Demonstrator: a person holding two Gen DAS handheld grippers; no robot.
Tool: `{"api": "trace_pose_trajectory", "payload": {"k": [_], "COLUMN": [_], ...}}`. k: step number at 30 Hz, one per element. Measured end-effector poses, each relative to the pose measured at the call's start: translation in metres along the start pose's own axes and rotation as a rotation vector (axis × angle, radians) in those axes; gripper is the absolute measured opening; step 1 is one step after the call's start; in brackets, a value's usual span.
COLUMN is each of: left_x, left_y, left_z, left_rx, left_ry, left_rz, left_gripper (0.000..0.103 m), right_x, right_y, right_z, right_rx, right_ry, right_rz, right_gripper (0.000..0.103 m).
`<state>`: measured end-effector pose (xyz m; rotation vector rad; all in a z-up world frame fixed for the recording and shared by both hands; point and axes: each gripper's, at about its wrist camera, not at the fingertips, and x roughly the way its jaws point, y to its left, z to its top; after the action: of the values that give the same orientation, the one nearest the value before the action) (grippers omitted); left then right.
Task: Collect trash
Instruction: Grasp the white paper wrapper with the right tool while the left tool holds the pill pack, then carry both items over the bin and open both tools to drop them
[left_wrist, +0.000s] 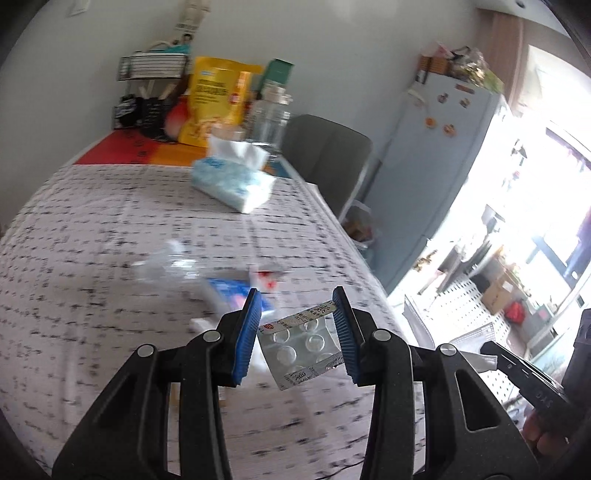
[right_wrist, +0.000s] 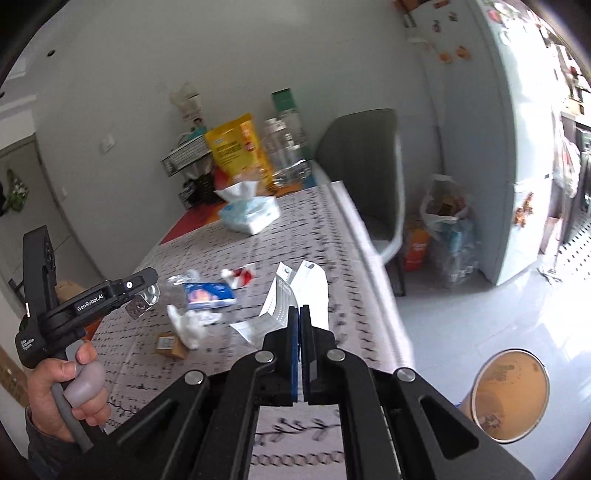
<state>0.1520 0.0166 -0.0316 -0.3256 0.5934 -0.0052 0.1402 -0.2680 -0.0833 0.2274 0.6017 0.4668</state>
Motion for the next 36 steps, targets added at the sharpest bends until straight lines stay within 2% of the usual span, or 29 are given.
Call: {"api": "trace_pose_trajectory", "payload": {"k": [7,19,30,36], "left_x": [0.033,0.099,0.161,0.19], "left_y": [-0.067,-0.185,-0.265,-0.296], "left_z": [-0.001,-0.019,-0.05,-0.064], "left_rx": [0.079,0.235,0.333,0.36], "left_ry": [0.045,0.158,0.272,0.323], "left_rz": [-0.093,-0.196,-0.243,-0.26], "left_gripper": [0.04,0.04,0.04,0.04], "right_x": [-0.023,-0.046,-0.05,-0.043], "right_y": [-0.054,-0.153,-0.262,-0.312], "right_z": [-0.001,-0.017,-0.05,-0.068], "right_rx": [0.076,0.246,0.427,0.506], "right_ry": [-0.039,-0.086,-0.088,-0.079], "right_rz": [-0.072,-0.165,-0.257,-0.288], "right_gripper": [0.002,0.002,0.003,0.006]}}
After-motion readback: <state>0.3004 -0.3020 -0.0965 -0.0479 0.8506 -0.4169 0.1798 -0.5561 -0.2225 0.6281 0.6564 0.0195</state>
